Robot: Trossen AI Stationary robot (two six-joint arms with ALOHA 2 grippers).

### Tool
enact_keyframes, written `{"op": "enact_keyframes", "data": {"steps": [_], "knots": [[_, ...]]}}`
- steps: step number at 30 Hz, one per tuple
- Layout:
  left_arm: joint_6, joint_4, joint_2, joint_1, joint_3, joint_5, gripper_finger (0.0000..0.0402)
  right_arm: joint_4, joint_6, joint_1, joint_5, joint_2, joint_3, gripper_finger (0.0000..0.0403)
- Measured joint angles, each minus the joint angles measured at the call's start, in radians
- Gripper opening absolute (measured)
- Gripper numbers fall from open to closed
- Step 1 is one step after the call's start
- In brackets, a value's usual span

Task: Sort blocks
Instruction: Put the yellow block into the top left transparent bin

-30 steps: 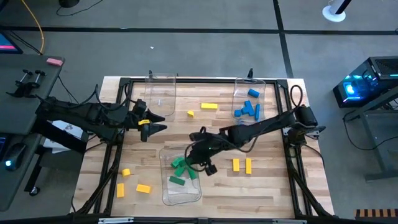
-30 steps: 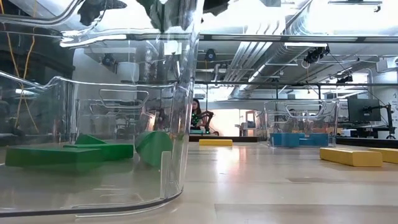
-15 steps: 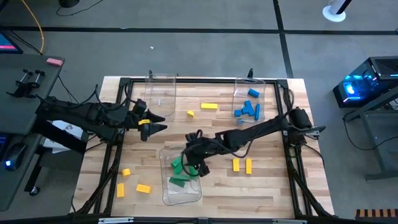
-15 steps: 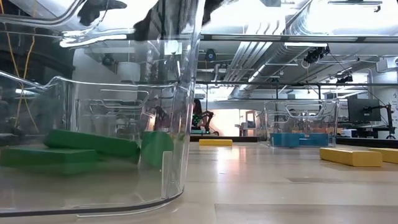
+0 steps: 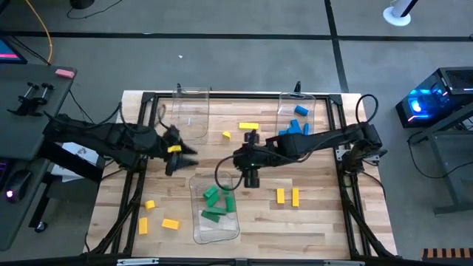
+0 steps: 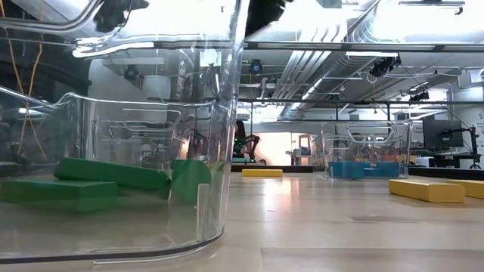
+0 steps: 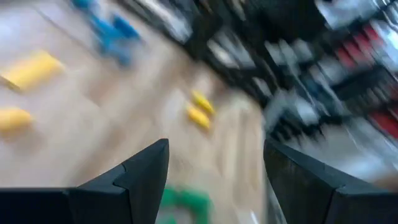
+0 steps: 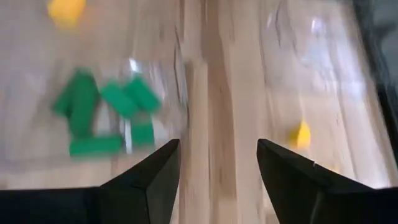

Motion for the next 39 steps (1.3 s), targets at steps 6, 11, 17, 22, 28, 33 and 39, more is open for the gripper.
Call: {"op": "enact_keyframes", "data": {"steps": [6, 11, 17, 22, 28, 33, 39], "knots": [[-0.161, -0.172, 0.057, -0.123, 0.0, 0.188, 0.0247, -0.236, 0.084, 0.004, 0.054, -0.021, -0.011, 0.0208], [-0.26, -0.19, 0.128, -0.309, -0.001, 0.173, 0.0247, -0.294, 0.149, 0.017, 0.099, -0.066, -0.066, 0.0208], [-0.368, -0.256, 0.251, -0.556, -0.001, 0.131, 0.0241, -0.293, 0.266, 0.027, 0.209, -0.199, -0.19, 0.0208], [-0.404, -0.337, 0.369, -0.687, -0.001, 0.17, 0.0233, -0.205, 0.39, 0.026, 0.254, -0.329, -0.337, 0.0208], [-0.337, -0.364, 0.484, -0.748, -0.001, 0.186, 0.0223, -0.031, 0.495, 0.029, 0.241, -0.432, -0.516, 0.0208], [-0.231, -0.36, 0.584, -0.754, 0.0, 0.156, 0.0216, 0.082, 0.548, 0.032, 0.203, -0.448, -0.604, 0.0208], [-0.147, -0.364, 0.664, -0.728, 0.0, 0.08, 0.0214, 0.183, 0.556, 0.034, 0.194, -0.444, -0.645, 0.0208]]}}
